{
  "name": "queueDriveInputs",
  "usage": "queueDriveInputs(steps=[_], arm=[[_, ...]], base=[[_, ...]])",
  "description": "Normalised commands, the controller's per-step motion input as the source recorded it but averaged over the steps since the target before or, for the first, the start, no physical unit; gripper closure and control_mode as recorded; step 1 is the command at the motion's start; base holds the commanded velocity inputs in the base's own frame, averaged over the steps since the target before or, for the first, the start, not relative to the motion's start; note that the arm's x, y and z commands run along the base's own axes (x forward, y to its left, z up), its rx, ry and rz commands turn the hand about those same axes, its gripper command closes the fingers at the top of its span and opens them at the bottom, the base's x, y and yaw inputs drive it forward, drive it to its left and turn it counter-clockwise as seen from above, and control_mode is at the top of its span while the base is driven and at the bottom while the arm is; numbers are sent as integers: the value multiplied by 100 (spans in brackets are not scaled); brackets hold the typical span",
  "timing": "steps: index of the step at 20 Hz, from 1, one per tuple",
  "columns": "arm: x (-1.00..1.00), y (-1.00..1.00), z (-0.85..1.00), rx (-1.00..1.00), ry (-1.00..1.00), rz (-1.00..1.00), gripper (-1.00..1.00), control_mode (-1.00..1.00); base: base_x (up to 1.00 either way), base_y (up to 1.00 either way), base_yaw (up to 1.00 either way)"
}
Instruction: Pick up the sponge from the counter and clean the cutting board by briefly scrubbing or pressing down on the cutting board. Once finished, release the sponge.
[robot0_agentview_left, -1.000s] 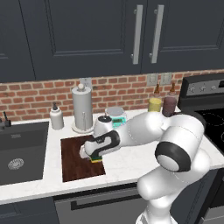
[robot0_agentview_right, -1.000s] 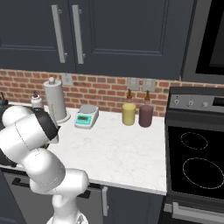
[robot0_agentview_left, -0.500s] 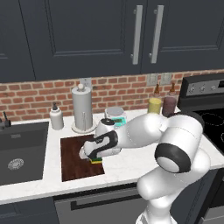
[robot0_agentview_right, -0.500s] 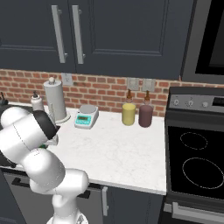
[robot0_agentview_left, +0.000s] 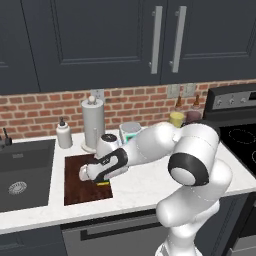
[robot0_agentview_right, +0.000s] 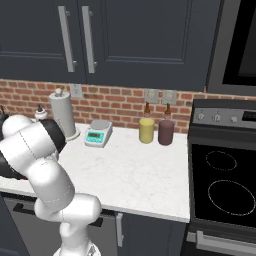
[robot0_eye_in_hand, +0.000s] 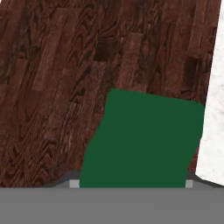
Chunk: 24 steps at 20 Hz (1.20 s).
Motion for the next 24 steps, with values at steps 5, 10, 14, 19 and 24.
queueDriveInputs(steps=[5, 10, 14, 19, 24], arm=[[1, 68, 0, -2, 0, 0, 100, -100], [9, 65, 0, -2, 0, 1, 100, -100], [18, 66, 0, -1, 0, 2, 100, -100], [3, 60, 0, 0, 0, 0, 100, -100], [-34, 44, -6, 0, 0, 0, 100, -100]], base=[[0, 0, 0], [0, 0, 0], [0, 0, 0], [0, 0, 0], [0, 0, 0]])
